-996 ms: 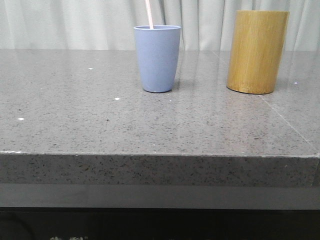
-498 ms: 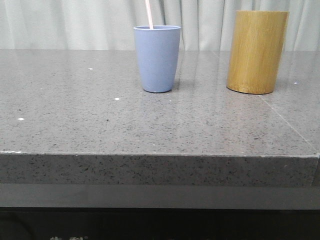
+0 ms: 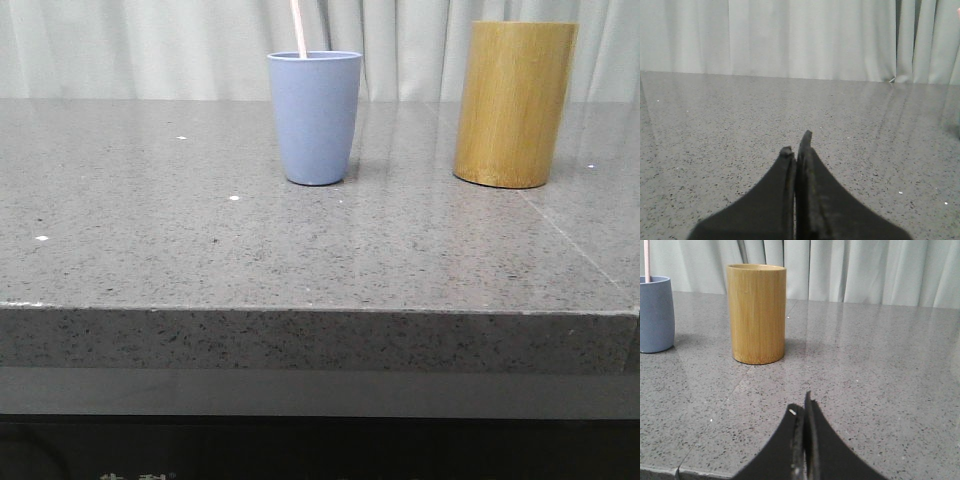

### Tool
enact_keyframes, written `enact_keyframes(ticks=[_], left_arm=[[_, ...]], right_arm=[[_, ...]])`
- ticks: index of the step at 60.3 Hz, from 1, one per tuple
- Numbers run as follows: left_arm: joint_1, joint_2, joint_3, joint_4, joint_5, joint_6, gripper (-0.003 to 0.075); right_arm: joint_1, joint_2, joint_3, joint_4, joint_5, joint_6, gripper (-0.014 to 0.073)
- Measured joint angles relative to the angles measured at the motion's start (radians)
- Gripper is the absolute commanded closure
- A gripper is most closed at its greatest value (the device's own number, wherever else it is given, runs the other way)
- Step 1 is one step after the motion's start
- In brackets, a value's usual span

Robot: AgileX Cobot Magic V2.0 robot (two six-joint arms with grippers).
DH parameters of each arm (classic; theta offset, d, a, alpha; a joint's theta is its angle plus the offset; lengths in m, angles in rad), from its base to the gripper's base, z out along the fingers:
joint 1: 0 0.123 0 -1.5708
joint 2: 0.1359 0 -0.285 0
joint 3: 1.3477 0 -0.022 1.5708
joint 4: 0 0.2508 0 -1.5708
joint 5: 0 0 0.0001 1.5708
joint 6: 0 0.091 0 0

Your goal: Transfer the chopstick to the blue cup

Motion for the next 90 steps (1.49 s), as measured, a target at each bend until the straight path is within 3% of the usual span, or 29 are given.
enact_keyframes(ticks=[14,21,41,90], left_arm=[[0.0,0.0,0.0,0.0,0.0,0.0,0.0739],[0.0,0.0,0.0,0.0,0.0,0.0,0.0739],[0.0,0.0,0.0,0.0,0.0,0.0,0.0739],[0.0,0.0,0.0,-0.002,0.0,0.0,0.0739]], right_arm=[[-0.002,0.0,0.0,-0.161,-0.037,0.243,0.0661],[-0.008,0.0,0.0,-0.216,-0.037,0.29,0.0661],[-0.062,0.0,0.0,-0.231,-0.037,0.304,0.0661],[-0.065,0.0,0.0,-0.231,-0.037,0.28,0.0661]])
